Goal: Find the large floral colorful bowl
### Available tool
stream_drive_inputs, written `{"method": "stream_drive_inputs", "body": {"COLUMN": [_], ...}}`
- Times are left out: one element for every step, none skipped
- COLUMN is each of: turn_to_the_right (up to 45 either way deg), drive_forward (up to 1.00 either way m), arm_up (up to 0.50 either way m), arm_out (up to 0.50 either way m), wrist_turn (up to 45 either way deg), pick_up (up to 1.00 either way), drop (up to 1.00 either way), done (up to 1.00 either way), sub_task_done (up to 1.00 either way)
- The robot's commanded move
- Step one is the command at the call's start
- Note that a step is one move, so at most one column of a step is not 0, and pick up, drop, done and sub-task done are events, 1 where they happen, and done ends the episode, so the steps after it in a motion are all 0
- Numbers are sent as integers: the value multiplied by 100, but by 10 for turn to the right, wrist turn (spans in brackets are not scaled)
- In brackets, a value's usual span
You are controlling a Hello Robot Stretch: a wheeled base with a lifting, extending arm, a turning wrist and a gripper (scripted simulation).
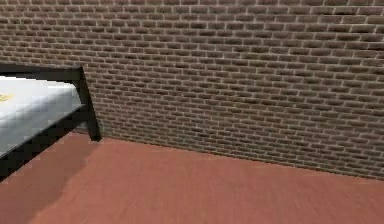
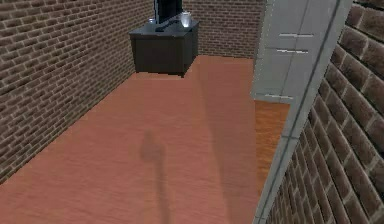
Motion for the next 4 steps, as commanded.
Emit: {"method": "stream_drive_inputs", "body": {"turn_to_the_right": [0,450,450,120], "drive_forward": [30,0,0,0], "arm_up": [0,0,0,0], "arm_out": [0,0,0,0], "wrist_turn": [0,0,0,0], "pick_up": [0,0,0,0], "drop": [0,0,0,0], "done": [0,0,0,0], "sub_task_done": [0,0,0,0]}}
